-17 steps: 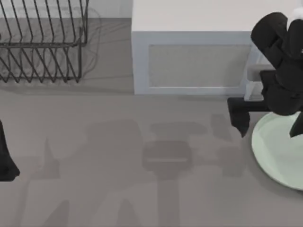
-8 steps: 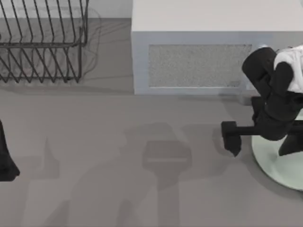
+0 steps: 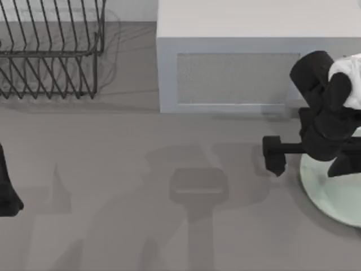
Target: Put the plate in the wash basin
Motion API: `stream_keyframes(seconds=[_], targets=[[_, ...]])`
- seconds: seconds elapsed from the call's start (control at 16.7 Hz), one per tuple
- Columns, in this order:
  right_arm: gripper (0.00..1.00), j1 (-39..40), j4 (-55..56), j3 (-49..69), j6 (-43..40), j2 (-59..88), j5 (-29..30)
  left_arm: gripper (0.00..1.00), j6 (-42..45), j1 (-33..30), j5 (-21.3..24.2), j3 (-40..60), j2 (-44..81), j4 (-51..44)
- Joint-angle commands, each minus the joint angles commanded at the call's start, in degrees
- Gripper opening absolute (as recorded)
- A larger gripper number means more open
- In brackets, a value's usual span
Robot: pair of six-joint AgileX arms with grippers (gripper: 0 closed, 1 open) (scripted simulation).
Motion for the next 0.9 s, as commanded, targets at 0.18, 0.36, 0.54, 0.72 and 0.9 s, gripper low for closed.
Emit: stream_keyframes(seconds=[0.18,0.36,0.54,0.72,0.9], targets=[[0.7,0.0,0.0,0.0,0.0,0.0,0.0,1.0,0.0,0.0,0.0,0.0,0.0,0.0],[0.47,0.0,0.0,0.0,0.0,0.0,0.0,1.0,0.0,0.0,0.0,0.0,0.0,0.0],[0.25,0.0,0.0,0.0,0.0,0.0,0.0,1.0,0.0,0.0,0.0,0.0,0.0,0.0],[0.02,0.0,0.0,0.0,0.0,0.0,0.0,1.0,0.0,0.0,0.0,0.0,0.0,0.0],[0.0,0.0,0.0,0.0,0.0,0.0,0.0,1.0,0.0,0.0,0.0,0.0,0.0,0.0]])
